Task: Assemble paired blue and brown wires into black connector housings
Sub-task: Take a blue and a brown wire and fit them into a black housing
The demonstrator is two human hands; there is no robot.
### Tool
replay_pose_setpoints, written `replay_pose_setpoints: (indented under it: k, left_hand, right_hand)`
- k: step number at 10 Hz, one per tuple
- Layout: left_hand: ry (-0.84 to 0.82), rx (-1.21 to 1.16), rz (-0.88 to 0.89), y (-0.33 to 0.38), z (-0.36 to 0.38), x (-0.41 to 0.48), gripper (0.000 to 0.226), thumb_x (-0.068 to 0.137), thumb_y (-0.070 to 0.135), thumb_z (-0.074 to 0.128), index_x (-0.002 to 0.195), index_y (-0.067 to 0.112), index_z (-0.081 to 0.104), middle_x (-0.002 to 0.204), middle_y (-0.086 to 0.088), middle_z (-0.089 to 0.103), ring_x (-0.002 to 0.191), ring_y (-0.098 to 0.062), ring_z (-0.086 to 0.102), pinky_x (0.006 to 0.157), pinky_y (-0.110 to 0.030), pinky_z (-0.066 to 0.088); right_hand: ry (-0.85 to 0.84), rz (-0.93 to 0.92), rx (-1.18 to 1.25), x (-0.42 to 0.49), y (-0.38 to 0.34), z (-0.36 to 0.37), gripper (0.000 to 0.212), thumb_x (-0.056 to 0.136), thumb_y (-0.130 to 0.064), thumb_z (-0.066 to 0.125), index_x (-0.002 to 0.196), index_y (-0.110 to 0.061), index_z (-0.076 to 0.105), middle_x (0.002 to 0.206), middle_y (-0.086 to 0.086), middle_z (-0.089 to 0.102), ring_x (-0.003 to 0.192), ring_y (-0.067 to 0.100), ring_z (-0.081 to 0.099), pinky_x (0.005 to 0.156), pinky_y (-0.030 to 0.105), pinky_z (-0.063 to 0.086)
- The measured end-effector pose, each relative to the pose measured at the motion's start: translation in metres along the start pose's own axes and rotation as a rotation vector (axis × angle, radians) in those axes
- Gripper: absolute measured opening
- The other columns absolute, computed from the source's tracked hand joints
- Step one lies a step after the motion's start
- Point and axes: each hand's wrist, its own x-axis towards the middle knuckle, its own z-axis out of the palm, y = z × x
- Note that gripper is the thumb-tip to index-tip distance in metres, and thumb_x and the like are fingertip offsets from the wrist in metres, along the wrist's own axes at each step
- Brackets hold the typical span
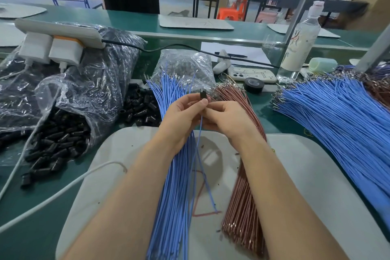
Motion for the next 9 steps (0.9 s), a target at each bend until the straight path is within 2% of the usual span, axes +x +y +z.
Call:
replay_pose_setpoints:
  k: [1, 2, 6, 9]
  left_hand:
    - [-0.006, 0.015, 0.024, -0.0034, -0.0052, 0.0041, 0.018, 0.096, 0.009, 0.043, 0.081, 0.017, 0.05, 0.044, 0.017, 0.057, 0.043, 0.007, 0.054, 0.049, -0.008, 0.043]
    - [-0.044, 0.003, -0.002, -0.0035, -0.0063, 0.0042, 0.019, 0.096, 0.008, 0.043, 0.081, 0.017, 0.05, 0.044, 0.017, 0.057, 0.044, 0.007, 0.055, 0.049, -0.008, 0.043]
    - [0.017, 0.091, 0.027, -0.0051, -0.006, 0.0046, 0.019, 0.096, 0.008, 0.046, 0.08, 0.017, 0.051, 0.044, 0.016, 0.056, 0.043, 0.006, 0.053, 0.049, -0.008, 0.042]
    - [0.006, 0.073, 0.053, -0.0043, -0.0042, 0.003, 0.019, 0.097, 0.009, 0.045, 0.081, 0.017, 0.051, 0.046, 0.017, 0.057, 0.045, 0.007, 0.054, 0.05, -0.007, 0.042]
  right_hand:
    - [-0.024, 0.043, 0.111, 0.001, 0.0002, -0.0003, 0.029, 0.096, 0.002, 0.047, 0.07, -0.012, 0.048, 0.071, 0.005, 0.05, 0.063, 0.014, 0.049, 0.06, 0.016, 0.042]
    - [-0.003, 0.014, 0.049, 0.0014, 0.0015, 0.0005, 0.031, 0.096, 0.002, 0.048, 0.068, -0.012, 0.047, 0.068, 0.004, 0.048, 0.06, 0.013, 0.047, 0.057, 0.015, 0.04]
    - [-0.005, -0.03, -0.084, 0.0016, 0.0033, -0.0002, 0.033, 0.096, -0.002, 0.051, 0.066, -0.014, 0.048, 0.067, 0.003, 0.049, 0.06, 0.011, 0.047, 0.055, 0.011, 0.039]
    - [0.012, -0.012, -0.069, 0.0047, 0.0046, -0.0014, 0.024, 0.095, -0.004, 0.052, 0.073, -0.011, 0.049, 0.07, 0.003, 0.05, 0.061, 0.01, 0.047, 0.057, 0.013, 0.04]
